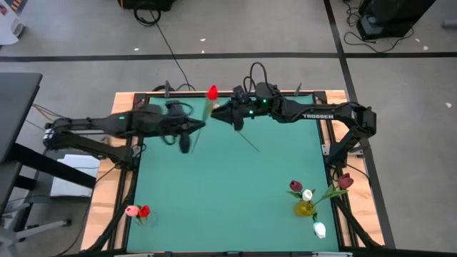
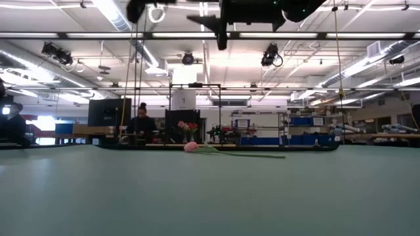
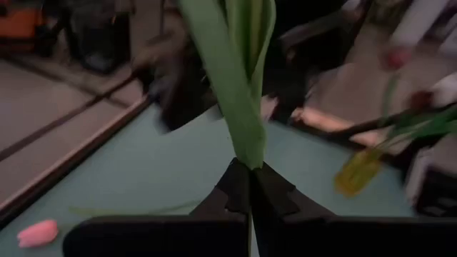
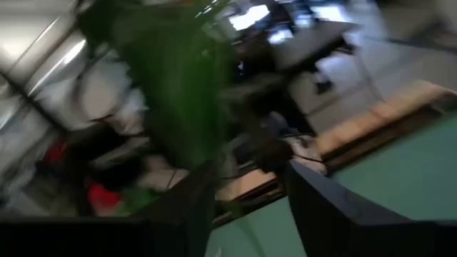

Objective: Sort flowers into vase by color
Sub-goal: Put the red tulip into the transparent flower vase

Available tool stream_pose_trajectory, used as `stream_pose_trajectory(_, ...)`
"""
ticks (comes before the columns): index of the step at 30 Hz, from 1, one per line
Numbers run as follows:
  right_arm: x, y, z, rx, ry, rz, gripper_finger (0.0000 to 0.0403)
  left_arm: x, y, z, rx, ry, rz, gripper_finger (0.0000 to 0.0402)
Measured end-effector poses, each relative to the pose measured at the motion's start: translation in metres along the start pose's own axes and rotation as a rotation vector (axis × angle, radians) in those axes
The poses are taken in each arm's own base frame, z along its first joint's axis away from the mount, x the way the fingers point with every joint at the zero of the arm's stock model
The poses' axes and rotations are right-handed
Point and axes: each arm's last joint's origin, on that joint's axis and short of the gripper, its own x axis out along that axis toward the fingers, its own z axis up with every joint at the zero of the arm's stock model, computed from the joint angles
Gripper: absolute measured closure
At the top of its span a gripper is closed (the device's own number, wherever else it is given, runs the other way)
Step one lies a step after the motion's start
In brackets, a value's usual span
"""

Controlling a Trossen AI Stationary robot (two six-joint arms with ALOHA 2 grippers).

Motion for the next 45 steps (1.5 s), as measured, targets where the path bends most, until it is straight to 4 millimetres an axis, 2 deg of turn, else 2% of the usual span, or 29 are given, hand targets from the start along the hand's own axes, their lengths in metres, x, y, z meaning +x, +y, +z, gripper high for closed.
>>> stream_pose_trajectory(5,0.002,-0.001,-0.008,0.087,-0.013,-0.123,0.0202,-0.055,0.003,0.007,0.043,-0.071,-0.022,0.0399)
stream_pose_trajectory(9,0.005,0.002,-0.017,0.145,-0.029,-0.228,0.0206,-0.099,0.01,-0.004,0.112,-0.027,-0.087,0.04)
stream_pose_trajectory(15,0.014,0.023,-0.037,0.222,-0.099,-0.344,0.0206,-0.164,0.024,-0.018,0.147,-0.029,-0.423,0.0401)
stream_pose_trajectory(19,0.017,0.037,-0.05,0.262,-0.156,-0.41,0.0206,-0.193,0.039,-0.026,0.17,-0.109,-0.623,0.0401)
stream_pose_trajectory(22,0.02,0.052,-0.061,0.284,-0.211,-0.451,0.0206,-0.195,0.045,-0.046,0.17,-0.163,-0.735,0.0401)
stream_pose_trajectory(26,0.021,0.073,-0.077,0.316,-0.269,-0.493,0.0206,-0.186,0.048,-0.079,0.126,-0.192,-0.879,0.0401)
stream_pose_trajectory(29,0.021,0.083,-0.086,0.334,-0.299,-0.519,0.0206,-0.186,0.052,-0.093,0.121,-0.233,-0.965,0.0401)
stream_pose_trajectory(31,0.02,0.086,-0.092,0.361,-0.294,-0.54,0.0206,-0.186,0.051,-0.101,0.112,-0.204,-1.075,0.0401)
stream_pose_trajectory(34,0.019,0.088,-0.098,0.413,-0.282,-0.548,0.0206,-0.178,0.045,-0.113,0.08,-0.055,-1.234,0.0401)
stream_pose_trajectory(40,0.019,0.095,-0.105,0.455,-0.274,-0.543,0.0206,-0.152,0.033,-0.133,0.064,-0.142,-1.315,0.0401)
stream_pose_trajectory(45,0.018,0.097,-0.108,0.461,-0.269,-0.548,0.0206,-0.138,0.028,-0.149,0.014,-0.193,-1.408,0.0401)
